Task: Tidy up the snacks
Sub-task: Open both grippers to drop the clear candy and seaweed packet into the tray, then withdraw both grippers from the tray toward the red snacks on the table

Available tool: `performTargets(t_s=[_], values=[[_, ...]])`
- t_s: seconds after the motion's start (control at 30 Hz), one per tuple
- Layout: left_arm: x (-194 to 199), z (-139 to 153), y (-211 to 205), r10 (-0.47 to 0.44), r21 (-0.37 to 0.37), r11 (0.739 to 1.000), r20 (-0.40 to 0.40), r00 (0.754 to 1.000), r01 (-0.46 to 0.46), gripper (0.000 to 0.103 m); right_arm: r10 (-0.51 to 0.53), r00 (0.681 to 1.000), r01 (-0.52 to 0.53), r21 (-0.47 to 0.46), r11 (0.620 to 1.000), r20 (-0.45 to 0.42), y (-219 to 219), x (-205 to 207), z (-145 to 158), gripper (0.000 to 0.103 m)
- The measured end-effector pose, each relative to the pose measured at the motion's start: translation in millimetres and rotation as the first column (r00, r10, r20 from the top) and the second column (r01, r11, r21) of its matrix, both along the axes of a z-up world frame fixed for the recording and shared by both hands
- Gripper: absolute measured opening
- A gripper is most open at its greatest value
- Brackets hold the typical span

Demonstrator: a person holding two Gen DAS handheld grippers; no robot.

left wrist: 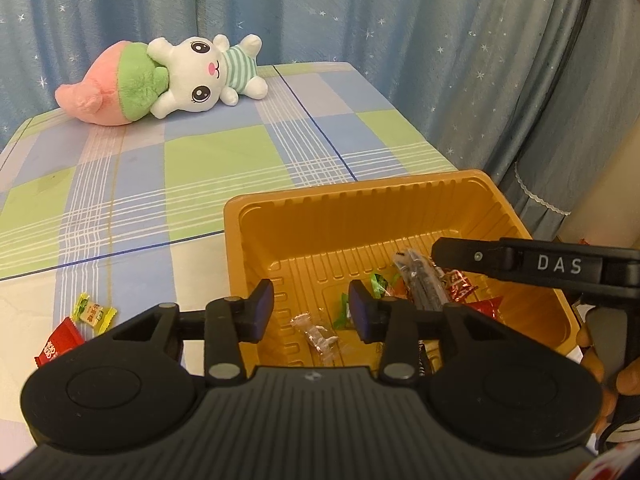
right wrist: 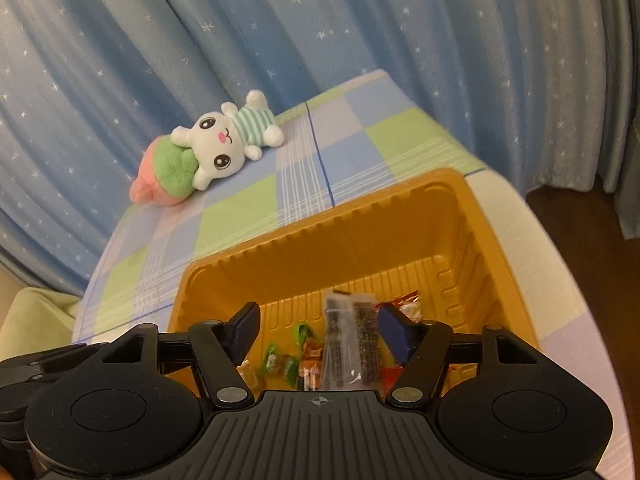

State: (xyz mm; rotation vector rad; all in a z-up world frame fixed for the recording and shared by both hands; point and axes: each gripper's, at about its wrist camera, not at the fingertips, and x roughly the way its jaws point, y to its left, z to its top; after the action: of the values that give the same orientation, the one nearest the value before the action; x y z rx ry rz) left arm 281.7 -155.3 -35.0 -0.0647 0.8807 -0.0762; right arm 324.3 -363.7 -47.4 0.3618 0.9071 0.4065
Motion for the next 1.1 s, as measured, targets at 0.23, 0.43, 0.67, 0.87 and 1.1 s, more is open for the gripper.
performTargets(t_s=[0.23,0.43,0.67,0.87,1.1], values=[[-10.1,6.3,0.9,0.004,-0.005,1.000,0.019,1.000,-0.004,0.048,-0.014,1.000,0.014,-0.015,1.000,-0.010,-3.9,-9.9,3.0,0.071],[-20.0,13.3,2.8,0.005,-0.009,1.000,0.036,0.999,-0.005,0.054,-0.025,1.000,0.025,-0.015,1.000,-0.018,-8.9,-21.7,7.2,0.078],[-36.2,20.9,10.7,0.002,-0.025,1.000,0.050,0.999,-0.001,0.061,-0.037,0.999,0.037,-0.023,0.999,-0.018,-10.9,-39.6,14.0,0.084],[-50.4,28.6,24.1,0.006,-0.037,0.999,0.062,0.998,-0.003,0.069,-0.042,0.999,0.042,-0.045,0.998,-0.009,-5.0,-56.5,20.4,0.087],[-71.3,37.7,45.7,0.006,-0.039,0.999,0.080,0.997,-0.003,0.074,-0.042,0.999,0.042,-0.068,0.997,0.002,7.9,-75.6,28.3,0.088]])
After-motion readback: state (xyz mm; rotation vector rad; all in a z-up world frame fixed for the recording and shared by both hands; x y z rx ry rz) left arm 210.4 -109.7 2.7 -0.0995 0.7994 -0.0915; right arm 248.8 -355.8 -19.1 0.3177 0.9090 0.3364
